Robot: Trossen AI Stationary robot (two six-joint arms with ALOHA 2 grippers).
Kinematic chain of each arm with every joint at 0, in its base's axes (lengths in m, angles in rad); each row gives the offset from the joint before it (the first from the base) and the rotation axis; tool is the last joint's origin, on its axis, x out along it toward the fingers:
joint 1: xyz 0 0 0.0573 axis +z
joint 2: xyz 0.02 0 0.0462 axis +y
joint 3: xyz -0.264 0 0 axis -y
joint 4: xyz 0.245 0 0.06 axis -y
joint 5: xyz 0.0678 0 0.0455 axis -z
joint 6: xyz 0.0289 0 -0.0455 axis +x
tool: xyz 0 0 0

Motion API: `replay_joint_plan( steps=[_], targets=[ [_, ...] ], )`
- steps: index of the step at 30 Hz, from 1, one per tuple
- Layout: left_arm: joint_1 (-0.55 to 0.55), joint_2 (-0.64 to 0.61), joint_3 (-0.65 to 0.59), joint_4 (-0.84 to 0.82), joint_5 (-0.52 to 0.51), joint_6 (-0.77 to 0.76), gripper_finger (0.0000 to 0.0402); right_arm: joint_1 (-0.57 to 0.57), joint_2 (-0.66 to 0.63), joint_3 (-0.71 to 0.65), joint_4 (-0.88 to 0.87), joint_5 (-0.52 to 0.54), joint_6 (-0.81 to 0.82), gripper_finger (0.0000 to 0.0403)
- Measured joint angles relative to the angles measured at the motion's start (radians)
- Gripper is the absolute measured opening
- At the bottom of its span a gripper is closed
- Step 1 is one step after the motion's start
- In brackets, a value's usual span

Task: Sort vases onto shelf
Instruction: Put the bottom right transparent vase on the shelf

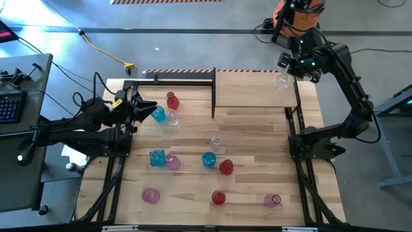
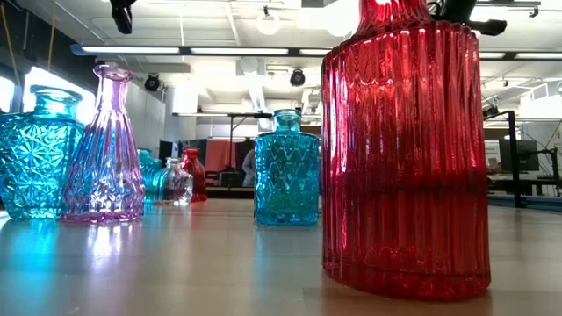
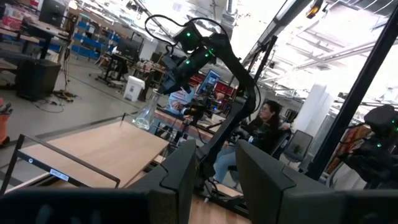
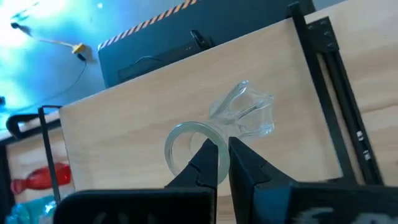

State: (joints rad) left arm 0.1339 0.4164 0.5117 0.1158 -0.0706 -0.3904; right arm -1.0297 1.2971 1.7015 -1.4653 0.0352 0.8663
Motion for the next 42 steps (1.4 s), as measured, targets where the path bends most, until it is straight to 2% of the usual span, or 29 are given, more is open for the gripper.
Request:
replay_joint_plan(
  steps=[11,24,33,42],
  targets=[
    [0.000,0.000,0.000,0.000,0.000,0.000,0.0106,0.038,0.006,-0.124,0.239,-0.018,0.123,0.0000],
    [0.000,0.000,0.000,0.000,0.000,0.000,0.0106,0.016,0.005,-0.142,0.214,0.027,0.167,0.0000],
    [0.000,0.000,0.000,0.000,0.000,0.000,0.0106,0.009,0.005,-0.142,0.197,0.103,0.217,0.0000],
    [0.000,0.000,0.000,0.000,0.000,0.000,0.0106,0.009,0.006,-0.142,0.194,0.106,0.253,0.0000]
  ],
)
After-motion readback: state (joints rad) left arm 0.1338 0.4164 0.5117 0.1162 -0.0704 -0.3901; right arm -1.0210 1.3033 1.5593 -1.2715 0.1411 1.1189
